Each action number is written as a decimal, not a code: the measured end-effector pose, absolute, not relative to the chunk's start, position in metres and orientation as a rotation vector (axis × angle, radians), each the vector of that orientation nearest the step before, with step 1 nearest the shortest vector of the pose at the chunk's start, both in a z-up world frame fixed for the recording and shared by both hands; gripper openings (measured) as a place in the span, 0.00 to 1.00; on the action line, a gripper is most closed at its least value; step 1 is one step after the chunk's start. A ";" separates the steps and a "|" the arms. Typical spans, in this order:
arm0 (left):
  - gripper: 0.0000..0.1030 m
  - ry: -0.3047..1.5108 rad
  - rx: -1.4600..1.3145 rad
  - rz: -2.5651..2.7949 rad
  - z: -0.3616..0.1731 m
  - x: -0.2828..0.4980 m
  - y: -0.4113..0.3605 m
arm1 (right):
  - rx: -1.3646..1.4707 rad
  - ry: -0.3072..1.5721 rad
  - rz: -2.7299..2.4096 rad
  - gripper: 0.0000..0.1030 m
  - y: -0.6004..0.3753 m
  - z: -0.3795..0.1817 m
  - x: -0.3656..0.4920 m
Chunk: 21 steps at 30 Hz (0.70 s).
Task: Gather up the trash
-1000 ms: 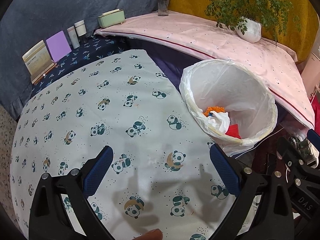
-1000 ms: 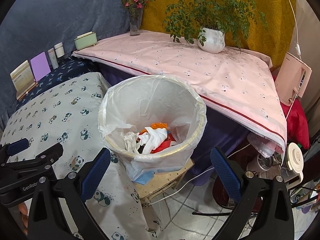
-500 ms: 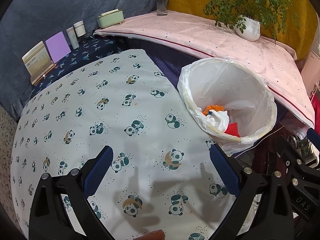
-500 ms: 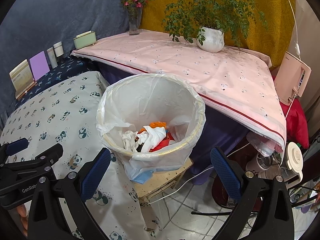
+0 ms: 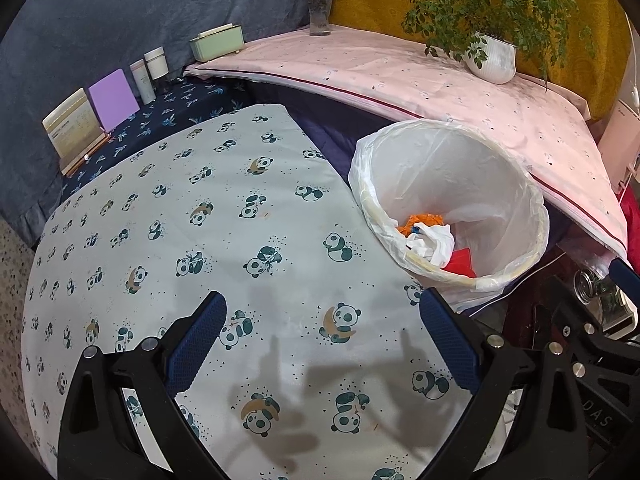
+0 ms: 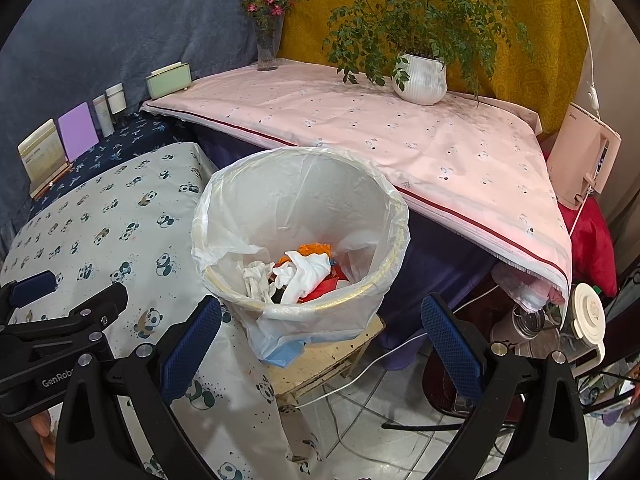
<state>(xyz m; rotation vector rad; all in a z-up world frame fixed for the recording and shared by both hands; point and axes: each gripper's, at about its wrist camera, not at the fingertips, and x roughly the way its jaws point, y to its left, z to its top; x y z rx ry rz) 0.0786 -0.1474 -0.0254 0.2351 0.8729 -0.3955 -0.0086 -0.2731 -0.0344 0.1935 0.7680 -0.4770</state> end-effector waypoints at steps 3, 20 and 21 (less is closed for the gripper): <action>0.90 0.872 0.236 -0.387 -0.026 0.080 -0.147 | 0.191 0.768 -0.477 0.94 -0.273 -0.034 -0.009; 0.90 0.871 0.240 -0.376 -0.028 0.085 -0.145 | 0.197 0.780 -0.483 0.94 -0.277 -0.040 -0.007; 0.90 0.867 0.237 -0.373 -0.028 0.085 -0.145 | 0.197 0.780 -0.482 0.94 -0.277 -0.040 -0.007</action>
